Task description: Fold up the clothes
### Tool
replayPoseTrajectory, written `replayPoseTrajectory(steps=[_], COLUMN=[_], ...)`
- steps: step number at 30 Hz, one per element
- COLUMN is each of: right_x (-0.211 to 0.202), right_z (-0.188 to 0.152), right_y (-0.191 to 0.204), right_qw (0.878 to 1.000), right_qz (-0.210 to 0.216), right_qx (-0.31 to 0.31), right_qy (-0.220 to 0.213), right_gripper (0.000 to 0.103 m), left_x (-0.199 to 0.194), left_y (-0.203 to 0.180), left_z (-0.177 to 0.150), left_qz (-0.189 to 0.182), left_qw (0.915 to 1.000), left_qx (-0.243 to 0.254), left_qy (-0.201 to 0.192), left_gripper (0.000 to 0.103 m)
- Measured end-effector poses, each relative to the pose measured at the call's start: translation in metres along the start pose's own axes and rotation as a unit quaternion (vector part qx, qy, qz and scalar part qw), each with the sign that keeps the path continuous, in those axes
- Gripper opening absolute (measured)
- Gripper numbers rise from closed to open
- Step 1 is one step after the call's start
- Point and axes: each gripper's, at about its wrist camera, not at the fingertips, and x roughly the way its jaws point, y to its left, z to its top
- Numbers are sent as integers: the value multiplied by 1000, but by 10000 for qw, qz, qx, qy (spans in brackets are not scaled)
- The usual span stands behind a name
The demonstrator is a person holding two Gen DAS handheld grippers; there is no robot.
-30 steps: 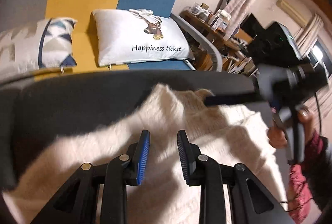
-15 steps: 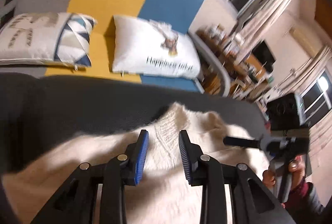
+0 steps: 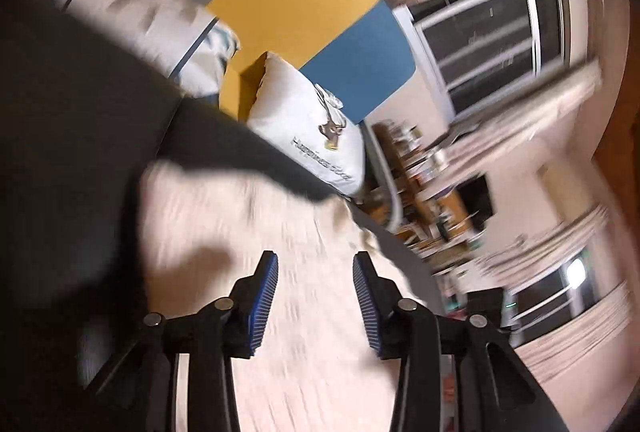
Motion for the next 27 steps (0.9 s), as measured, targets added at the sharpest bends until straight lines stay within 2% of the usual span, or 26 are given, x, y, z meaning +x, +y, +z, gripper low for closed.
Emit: replayPoseTrajectory(steps=[2, 6, 9, 11, 21, 23, 25, 26, 27], right_x=[-11, -39, -49, -52, -55, -58, -62, -64, -66], right_z=[-14, -24, -28, -32, -41, -43, -45, -46, -45], right_y=[-5, -26, -35, -36, -37, -38, -41, -43, -48], right_qw=[9998, 9940, 9885, 9868, 9832, 9811, 9783, 9765, 9741], right_qz=[-111, -468, -352, -362, -411, -321, -201, -150, -137], right_qx=[87, 537, 858, 908, 980, 1076, 1214, 1308, 1490], right_qy=[-137, -829, -1195, -1293, -1481, -1573, -1669, -1708, -1697], right_gripper=[103, 103, 103, 103, 103, 103, 103, 103, 103], left_x=[-14, -21, -17, -9, 3, 2, 2, 1, 1], left_y=[10, 20, 25, 30, 41, 37, 30, 24, 25], left_z=[-23, -56, -71, -74, -62, -61, -60, -60, -61], left_qz=[-21, -90, -98, -48, 134, 270, 571, 903, 964], left_qw=[9994, 9969, 9944, 9920, 9787, 9797, 9826, 9821, 9812], left_qx=[-344, -767, -1031, -1253, -1897, -1746, -1391, -1131, -1122], left_qy=[9, 149, 190, 158, -778, -945, -1087, -1203, -1242], left_gripper=[40, 41, 41, 41, 42, 39, 25, 23, 20])
